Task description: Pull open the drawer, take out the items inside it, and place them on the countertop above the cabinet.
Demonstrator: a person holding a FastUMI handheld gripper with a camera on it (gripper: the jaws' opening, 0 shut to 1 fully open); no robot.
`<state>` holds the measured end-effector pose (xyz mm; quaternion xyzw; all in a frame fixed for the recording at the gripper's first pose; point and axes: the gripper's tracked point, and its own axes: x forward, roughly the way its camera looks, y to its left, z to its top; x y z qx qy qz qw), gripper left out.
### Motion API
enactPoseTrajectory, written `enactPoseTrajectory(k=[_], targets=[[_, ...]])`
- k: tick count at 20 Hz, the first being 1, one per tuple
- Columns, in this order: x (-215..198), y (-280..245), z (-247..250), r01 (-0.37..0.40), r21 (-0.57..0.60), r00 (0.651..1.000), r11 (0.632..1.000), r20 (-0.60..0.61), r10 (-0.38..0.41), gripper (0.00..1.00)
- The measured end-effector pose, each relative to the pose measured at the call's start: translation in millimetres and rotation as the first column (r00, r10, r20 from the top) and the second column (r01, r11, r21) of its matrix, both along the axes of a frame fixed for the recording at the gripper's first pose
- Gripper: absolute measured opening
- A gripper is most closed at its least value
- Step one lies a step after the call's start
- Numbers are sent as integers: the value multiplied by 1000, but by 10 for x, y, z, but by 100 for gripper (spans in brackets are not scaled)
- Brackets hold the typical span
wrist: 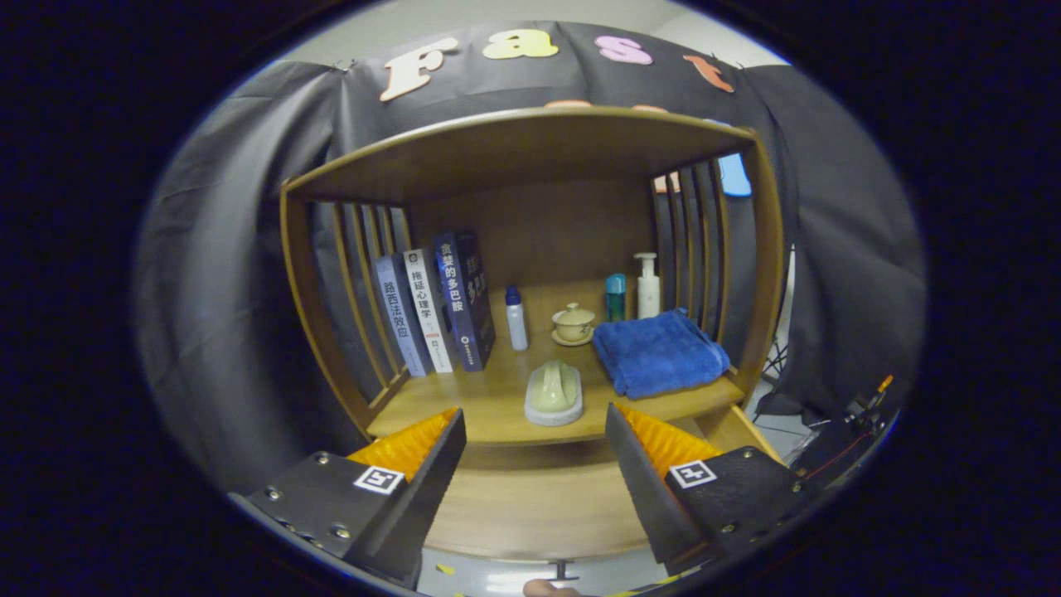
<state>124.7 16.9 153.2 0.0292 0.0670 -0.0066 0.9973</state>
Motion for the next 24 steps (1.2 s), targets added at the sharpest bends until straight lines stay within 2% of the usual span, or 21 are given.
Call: enactPoseTrajectory(k=[2, 5, 8, 11, 15, 19, 24], targets=[[-214, -73, -29, 4, 15, 999, 1000, 34, -5, 100], [-485, -101, -103, -33, 9, 997, 999, 69, 32, 100], [-664, -220, -186, -10, -51, 992, 999, 128, 16, 100], [-849, -245, -463, -5, -63, 993, 998, 114, 12, 100], [-989, -201, -987, -13, -27, 997, 1000, 75, 15, 100], [-970, -343, -1413, 25, -55, 998, 998, 53, -22, 100], [-972, -316, -1913, 5, -57, 999, 998, 36, -3, 100]])
